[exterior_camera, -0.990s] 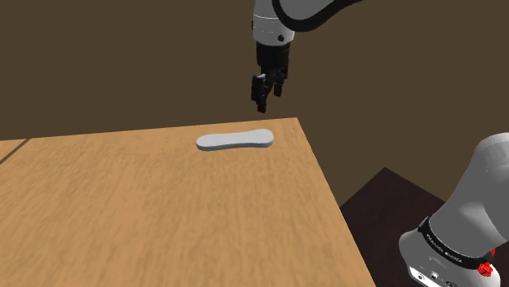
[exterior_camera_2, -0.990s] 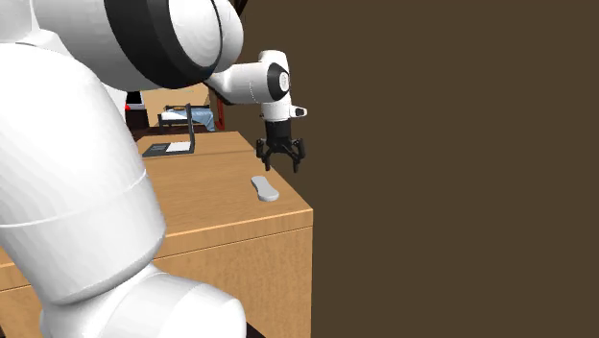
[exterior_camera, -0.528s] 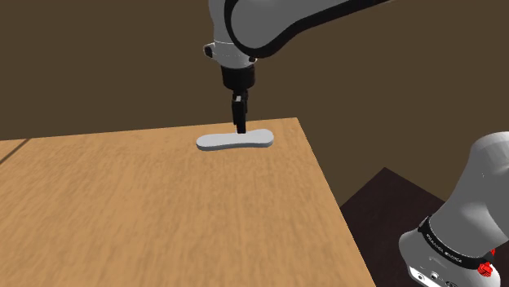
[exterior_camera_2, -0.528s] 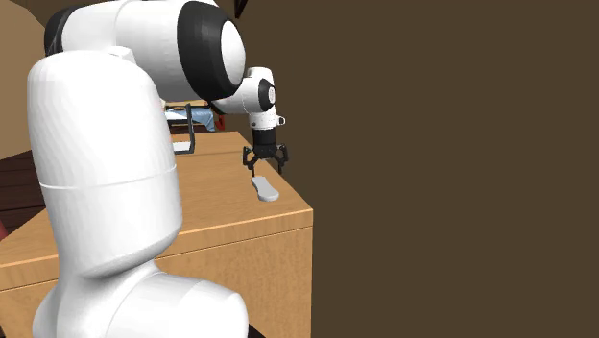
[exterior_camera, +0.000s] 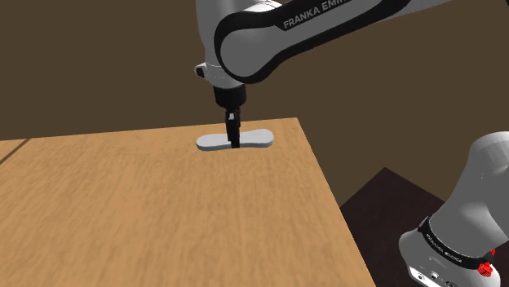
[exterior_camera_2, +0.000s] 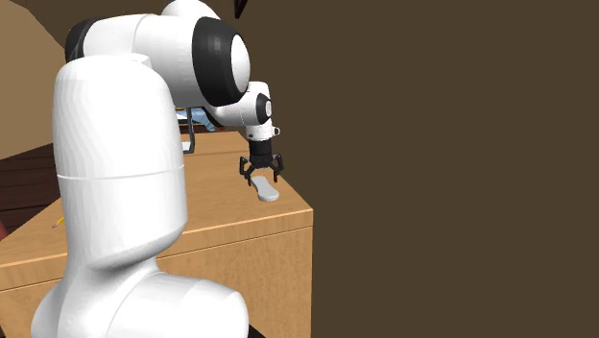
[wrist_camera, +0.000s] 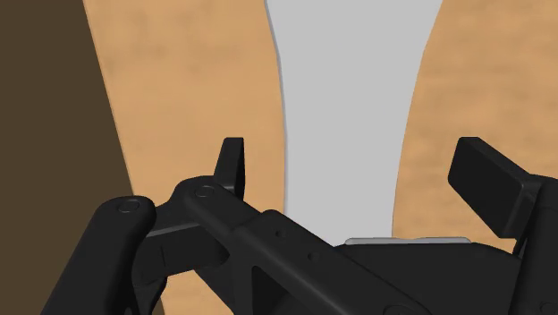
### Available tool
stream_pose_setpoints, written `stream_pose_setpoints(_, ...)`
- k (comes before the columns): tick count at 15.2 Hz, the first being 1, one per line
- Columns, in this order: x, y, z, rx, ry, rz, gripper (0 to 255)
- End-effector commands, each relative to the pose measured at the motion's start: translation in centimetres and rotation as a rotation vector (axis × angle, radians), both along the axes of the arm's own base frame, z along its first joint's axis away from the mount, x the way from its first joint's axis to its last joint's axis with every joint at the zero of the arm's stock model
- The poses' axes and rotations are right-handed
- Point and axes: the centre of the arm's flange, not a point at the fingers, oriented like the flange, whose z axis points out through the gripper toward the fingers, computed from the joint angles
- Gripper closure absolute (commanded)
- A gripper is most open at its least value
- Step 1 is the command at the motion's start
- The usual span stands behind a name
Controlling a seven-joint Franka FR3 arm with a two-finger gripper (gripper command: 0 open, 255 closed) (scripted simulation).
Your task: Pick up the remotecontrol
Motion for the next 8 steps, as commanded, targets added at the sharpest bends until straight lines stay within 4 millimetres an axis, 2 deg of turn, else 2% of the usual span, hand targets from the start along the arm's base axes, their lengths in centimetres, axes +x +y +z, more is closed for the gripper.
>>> stream_pose_setpoints(1,0.09,0.08,-1.31,0.0,0.0,0.0,0)
stream_pose_setpoints(3,0.09,0.08,-1.31,0.0,0.0,0.0,0)
stream_pose_setpoints(4,0.11,0.1,-1.29,0.0,0.0,0.0,255)
stream_pose_setpoints(8,0.11,0.08,-1.33,0.0,0.0,0.0,255)
